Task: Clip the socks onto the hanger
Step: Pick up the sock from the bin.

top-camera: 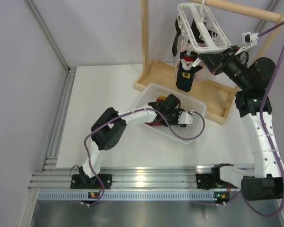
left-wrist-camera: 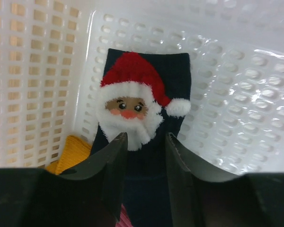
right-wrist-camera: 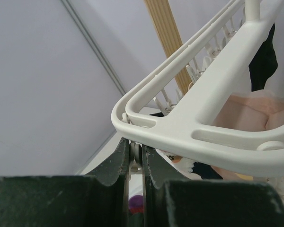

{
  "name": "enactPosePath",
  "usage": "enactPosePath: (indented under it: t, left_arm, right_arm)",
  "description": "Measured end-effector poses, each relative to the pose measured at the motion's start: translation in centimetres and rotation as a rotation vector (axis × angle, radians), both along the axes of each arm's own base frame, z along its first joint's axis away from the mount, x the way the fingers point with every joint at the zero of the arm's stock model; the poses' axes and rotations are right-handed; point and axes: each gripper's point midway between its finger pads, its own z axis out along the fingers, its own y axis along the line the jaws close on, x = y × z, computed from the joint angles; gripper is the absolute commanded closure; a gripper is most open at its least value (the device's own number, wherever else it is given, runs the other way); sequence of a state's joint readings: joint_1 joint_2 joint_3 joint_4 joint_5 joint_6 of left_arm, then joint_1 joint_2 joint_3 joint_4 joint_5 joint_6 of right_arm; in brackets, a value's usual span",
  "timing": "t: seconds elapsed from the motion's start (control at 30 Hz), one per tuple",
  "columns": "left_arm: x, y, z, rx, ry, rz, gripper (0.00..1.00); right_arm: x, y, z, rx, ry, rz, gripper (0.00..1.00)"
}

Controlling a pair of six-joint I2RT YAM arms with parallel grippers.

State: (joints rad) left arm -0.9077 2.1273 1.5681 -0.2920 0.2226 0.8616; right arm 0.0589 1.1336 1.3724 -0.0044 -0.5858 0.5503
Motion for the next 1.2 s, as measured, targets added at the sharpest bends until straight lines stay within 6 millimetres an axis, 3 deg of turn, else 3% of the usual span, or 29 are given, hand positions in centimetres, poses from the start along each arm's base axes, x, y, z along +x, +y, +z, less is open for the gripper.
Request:
enactPosePath:
  t: [0.4, 0.8, 0.97, 1.2]
  left_arm:
    - [-4.0, 0.3, 1.3, 0.014, 0.185, -0.114, 0.39]
    - [-3.8, -3.1, 5.9, -0.121, 0.168, -0.208, 0.27]
    - [-3.6, -4.7, 4.7, -0.155, 0.194, -0.23, 0.25]
    - [-3.9, -4.9, -0.1, -0.11, 0.267, -0.228, 0.29]
  right_arm:
    - [0.0, 0.0, 0.0, -0.001, 0.001, 0.002, 1.0]
    - [0.0, 0.0, 0.0, -0.002, 0.0, 0.004, 1.0]
    - [0.0, 0.0, -0.1, -0.002, 0.001, 0.002, 1.0]
    - [0.1, 0.0, -0.1, -0.005, -0.001, 0.002, 1.0]
